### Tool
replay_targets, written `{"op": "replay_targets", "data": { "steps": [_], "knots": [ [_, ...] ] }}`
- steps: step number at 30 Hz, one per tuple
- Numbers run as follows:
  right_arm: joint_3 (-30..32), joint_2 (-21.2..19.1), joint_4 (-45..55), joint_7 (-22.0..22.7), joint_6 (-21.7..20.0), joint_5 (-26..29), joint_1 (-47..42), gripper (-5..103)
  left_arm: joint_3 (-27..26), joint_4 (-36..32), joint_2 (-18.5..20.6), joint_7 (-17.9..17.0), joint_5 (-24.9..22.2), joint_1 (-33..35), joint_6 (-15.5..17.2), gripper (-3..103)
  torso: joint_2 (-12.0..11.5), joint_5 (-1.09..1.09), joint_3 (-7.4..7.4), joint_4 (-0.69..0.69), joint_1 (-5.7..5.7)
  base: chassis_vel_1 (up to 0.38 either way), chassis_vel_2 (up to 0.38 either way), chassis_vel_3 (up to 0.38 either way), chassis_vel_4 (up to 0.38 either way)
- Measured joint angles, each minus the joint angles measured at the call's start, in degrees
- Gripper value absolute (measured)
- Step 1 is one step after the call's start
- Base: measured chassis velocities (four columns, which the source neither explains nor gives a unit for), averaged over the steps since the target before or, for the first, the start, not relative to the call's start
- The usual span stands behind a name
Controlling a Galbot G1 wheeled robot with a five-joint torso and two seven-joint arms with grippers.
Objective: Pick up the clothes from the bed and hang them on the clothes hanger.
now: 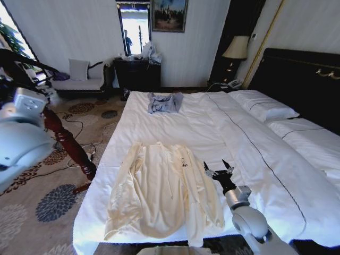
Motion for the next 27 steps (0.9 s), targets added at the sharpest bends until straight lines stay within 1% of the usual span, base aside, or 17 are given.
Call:
{"op": "replay_targets", "data": {
  "steps": [1,2,3,7,10,17,23,24,25,27],
  "knots": [
    [-0.03,-0.23,0.00,0.11,-0.07,0.19,0.13,100,0.03,1.08,-0.48,-0.31,-0.13,0.09,-0.01,97,0.00,0.00,0.00,0.00,0.00,0.000,0.000,0.000,0.000],
    [-0.04,-0.42,0.00,0.20,-0.14,0.31,0.20,100,0.14,2.07,-0.93,-0.45,-0.14,0.20,-0.01,98,0.00,0.00,0.00,0.00,0.00,0.000,0.000,0.000,0.000],
    [-0.04,-0.42,0.00,0.20,-0.14,0.31,0.20,100,0.14,2.07,-0.93,-0.45,-0.14,0.20,-0.01,98,0.00,0.00,0.00,0.00,0.00,0.000,0.000,0.000,0.000],
    [0.02,-0.67,0.10,0.38,-0.33,0.55,-0.08,100,0.26,5.85,-2.58,-0.60,0.50,0.37,-0.02,99,0.00,-0.01,0.00,0.00,0.00,0.000,0.000,0.000,0.000],
    [-0.02,-0.67,0.11,0.39,-0.36,0.55,-0.19,100,0.12,6.72,-2.90,-0.60,0.51,0.33,-0.03,99,0.00,-0.01,0.00,0.00,0.00,0.000,0.000,0.000,0.000],
    [-0.80,-0.49,-0.01,0.81,-0.77,0.74,0.57,100,-0.21,7.93,-2.89,-0.41,0.37,-1.00,-0.06,99,0.00,0.01,0.00,0.00,0.00,0.000,0.000,0.000,0.000],
    [-0.78,-0.65,-0.01,1.05,-1.08,1.60,0.70,100,-2.22,8.72,-2.68,-0.27,-0.25,-0.42,-0.06,99,0.00,0.01,0.00,-0.01,0.00,0.000,0.000,0.000,0.000],
    [-0.78,-0.66,0.03,1.08,-1.15,1.74,0.77,100,-2.50,9.12,-2.58,-0.12,-0.30,-0.43,-0.07,102,0.00,0.01,0.00,0.00,0.00,0.000,0.000,0.000,0.000],
    [-0.80,-0.66,0.09,1.10,-1.21,1.81,0.82,100,-2.57,9.43,-2.45,0.06,-0.34,-0.53,-0.06,100,0.00,0.00,0.00,0.01,0.00,0.000,0.000,0.000,0.000],
    [-0.83,-0.66,0.15,1.12,-1.26,1.85,0.85,100,-2.57,9.70,-2.25,0.19,-0.44,-0.64,-0.07,100,0.00,0.00,0.00,0.01,0.00,0.000,0.000,0.000,0.000]
  ]
}}
